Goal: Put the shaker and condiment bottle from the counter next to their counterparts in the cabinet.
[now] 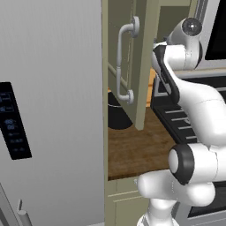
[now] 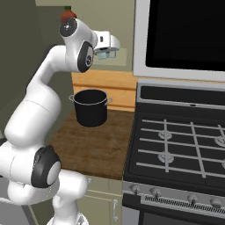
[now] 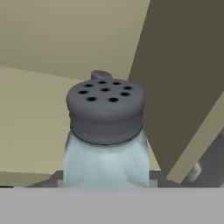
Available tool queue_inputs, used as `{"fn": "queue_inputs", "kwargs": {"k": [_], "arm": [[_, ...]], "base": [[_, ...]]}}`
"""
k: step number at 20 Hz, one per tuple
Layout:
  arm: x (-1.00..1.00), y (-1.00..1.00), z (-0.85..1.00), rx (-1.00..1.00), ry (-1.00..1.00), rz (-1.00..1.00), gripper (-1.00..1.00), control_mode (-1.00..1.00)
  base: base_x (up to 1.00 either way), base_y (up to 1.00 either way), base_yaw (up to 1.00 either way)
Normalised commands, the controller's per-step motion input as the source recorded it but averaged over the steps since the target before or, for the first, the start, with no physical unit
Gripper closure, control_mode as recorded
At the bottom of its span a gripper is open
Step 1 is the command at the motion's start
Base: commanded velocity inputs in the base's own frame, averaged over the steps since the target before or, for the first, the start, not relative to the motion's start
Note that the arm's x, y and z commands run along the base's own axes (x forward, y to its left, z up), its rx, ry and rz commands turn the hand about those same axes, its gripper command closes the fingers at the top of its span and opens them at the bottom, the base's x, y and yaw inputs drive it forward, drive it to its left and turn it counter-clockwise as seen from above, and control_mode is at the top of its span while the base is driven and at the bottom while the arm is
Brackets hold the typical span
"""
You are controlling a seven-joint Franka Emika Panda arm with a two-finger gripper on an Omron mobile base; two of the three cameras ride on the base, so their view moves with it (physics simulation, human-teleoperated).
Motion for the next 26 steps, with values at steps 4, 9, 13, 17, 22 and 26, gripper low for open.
{"fn": "queue_inputs", "kwargs": {"k": [4, 9, 13, 17, 22, 26], "arm": [[0.00, 0.00, 0.00, 0.04, -0.02, 0.00, 1.00, -1.00], [0.01, 0.00, -0.17, 0.07, -0.06, 0.00, 1.00, -1.00], [0.06, -0.01, -0.27, 0.10, -0.04, 0.00, 1.00, -1.00], [0.13, 0.00, -0.24, 0.09, -0.01, 0.00, 1.00, -1.00], [0.25, 0.00, -0.05, 0.05, 0.00, 0.00, 1.00, -1.00], [0.29, 0.00, 0.00, 0.02, 0.00, 0.00, 1.00, -1.00]], "base": [[0.00, 0.00, 0.00], [0.00, 0.00, 0.00], [0.00, 0.00, 0.00], [0.00, 0.00, 0.00], [0.00, 0.00, 0.00], [0.00, 0.00, 0.00]]}}
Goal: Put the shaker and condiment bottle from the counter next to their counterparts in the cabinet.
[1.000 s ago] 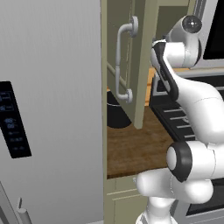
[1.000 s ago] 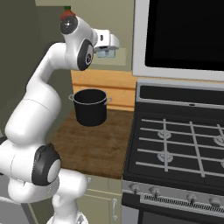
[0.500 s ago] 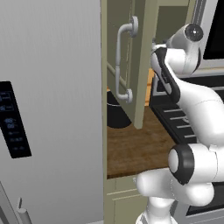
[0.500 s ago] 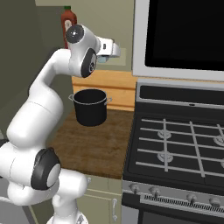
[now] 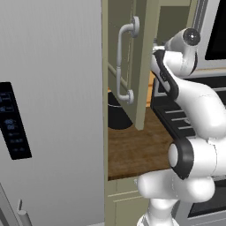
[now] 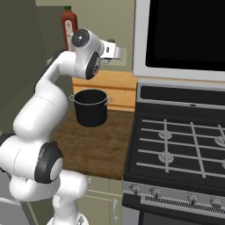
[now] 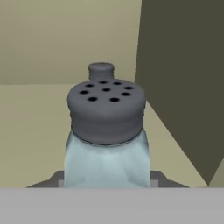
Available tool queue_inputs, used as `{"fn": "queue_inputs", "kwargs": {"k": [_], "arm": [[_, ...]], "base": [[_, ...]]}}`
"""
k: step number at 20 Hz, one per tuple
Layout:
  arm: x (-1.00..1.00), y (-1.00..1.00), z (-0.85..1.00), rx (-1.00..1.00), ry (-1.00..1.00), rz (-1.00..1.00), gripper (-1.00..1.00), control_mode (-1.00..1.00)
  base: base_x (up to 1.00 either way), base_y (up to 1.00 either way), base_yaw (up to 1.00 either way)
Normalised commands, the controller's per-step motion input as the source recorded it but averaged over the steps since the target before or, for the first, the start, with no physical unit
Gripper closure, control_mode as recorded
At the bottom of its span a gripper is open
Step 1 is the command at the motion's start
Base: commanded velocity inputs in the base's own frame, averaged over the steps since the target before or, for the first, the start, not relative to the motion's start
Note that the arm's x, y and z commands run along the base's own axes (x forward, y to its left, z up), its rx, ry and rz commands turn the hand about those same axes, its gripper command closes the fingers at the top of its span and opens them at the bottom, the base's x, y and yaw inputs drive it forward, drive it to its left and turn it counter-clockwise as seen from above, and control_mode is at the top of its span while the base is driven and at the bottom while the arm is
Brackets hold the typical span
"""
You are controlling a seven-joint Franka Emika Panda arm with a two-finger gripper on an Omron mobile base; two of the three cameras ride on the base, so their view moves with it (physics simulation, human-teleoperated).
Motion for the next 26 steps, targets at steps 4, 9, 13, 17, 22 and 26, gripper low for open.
{"fn": "queue_inputs", "kwargs": {"k": [4, 9, 13, 17, 22, 26], "arm": [[0.29, 0.00, -0.01, 0.00, 0.00, 0.00, 1.00, -1.00], [0.17, 0.00, -0.25, 0.00, -0.02, 0.00, 1.00, -1.00], [0.00, 0.00, -0.62, 0.00, -0.14, 0.00, 1.00, -1.00], [0.00, 0.00, -0.58, 0.00, -0.16, 0.00, 1.00, -1.00], [0.16, 0.00, -0.20, 0.00, -0.07, 0.00, 1.00, -1.00], [0.33, 0.00, -0.06, 0.01, 0.00, 0.00, 1.00, -1.00]], "base": [[0.00, 0.00, 0.00], [0.00, 0.00, 0.00], [0.00, 0.00, 0.00], [0.00, 0.00, 0.00], [0.00, 0.00, 0.00], [0.00, 0.00, 0.00]]}}
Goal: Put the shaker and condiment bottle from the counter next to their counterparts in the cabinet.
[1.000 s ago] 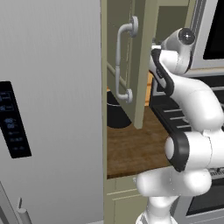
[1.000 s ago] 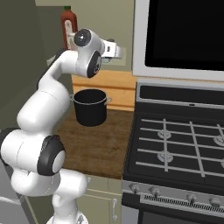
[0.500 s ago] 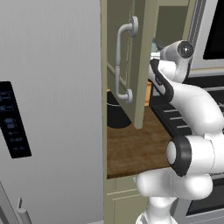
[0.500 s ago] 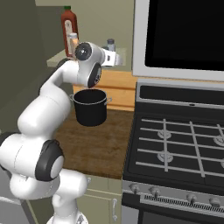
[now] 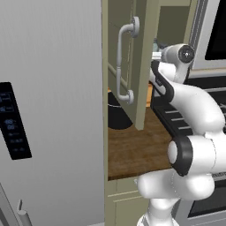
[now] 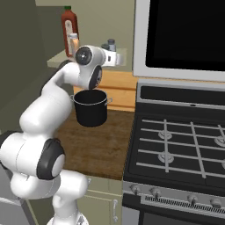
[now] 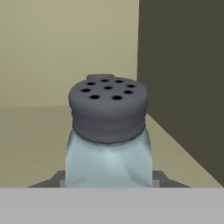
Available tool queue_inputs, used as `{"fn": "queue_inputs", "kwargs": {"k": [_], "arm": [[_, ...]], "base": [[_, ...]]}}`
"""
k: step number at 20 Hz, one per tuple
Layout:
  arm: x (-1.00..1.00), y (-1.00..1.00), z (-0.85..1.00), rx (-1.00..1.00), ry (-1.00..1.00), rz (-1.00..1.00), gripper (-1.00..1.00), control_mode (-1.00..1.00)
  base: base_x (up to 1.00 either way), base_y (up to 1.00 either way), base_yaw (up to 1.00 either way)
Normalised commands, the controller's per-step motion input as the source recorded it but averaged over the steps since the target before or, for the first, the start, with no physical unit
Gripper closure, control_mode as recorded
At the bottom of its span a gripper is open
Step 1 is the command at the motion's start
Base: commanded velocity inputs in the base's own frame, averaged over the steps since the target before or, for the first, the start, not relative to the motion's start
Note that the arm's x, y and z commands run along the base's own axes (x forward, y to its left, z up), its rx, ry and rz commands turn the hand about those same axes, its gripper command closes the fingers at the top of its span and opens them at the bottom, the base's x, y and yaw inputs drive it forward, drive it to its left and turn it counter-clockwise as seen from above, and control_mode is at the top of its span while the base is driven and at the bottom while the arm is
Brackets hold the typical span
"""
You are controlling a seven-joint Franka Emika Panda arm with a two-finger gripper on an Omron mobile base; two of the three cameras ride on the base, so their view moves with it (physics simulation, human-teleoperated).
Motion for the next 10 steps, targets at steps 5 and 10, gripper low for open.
{"fn": "queue_inputs", "kwargs": {"k": [5, 10], "arm": [[0.36, 0.00, 0.00, 0.02, 0.00, 0.00, 1.00, -1.00], [0.34, -0.04, -0.24, 0.01, 0.00, 0.00, 1.00, -1.00]], "base": [[0.00, 0.00, 0.00], [0.00, 0.00, 0.00]]}}
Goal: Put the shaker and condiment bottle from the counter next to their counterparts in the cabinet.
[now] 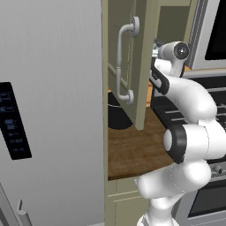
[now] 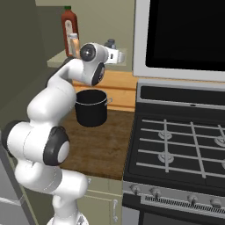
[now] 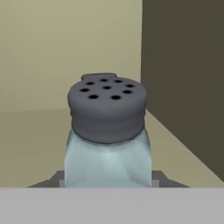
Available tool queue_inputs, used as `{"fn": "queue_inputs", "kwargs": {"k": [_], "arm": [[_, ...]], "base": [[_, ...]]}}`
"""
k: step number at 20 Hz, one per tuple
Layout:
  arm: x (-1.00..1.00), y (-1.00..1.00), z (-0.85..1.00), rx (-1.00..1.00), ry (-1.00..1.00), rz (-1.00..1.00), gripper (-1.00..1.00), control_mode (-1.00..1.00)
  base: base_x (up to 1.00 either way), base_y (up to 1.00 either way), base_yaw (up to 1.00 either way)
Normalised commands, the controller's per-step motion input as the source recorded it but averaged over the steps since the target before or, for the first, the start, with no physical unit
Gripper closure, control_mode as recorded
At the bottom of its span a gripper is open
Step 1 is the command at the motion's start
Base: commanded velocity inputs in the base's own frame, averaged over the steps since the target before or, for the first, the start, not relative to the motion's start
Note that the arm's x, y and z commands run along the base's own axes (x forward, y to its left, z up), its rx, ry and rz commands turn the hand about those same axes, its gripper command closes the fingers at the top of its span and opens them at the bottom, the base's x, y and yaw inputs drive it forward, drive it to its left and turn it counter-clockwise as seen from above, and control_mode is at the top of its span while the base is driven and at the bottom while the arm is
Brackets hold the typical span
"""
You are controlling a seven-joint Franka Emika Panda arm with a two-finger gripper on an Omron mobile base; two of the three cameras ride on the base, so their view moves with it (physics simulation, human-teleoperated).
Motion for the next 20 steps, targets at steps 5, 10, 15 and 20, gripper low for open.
{"fn": "queue_inputs", "kwargs": {"k": [5, 10, 15, 20], "arm": [[0.19, -0.08, -0.55, 0.03, -0.02, 0.00, 1.00, -1.00], [0.15, -0.05, -0.62, 0.01, -0.02, 0.00, -1.00, -1.00], [0.20, -0.07, -0.47, 0.01, 0.00, 0.00, -1.00, -1.00], [0.13, 0.00, -0.32, 0.00, 0.00, 0.00, -1.00, -1.00]], "base": [[0.00, 0.00, 0.00], [0.00, 0.00, 0.00], [0.00, 0.00, 0.00], [0.00, 0.00, 0.00]]}}
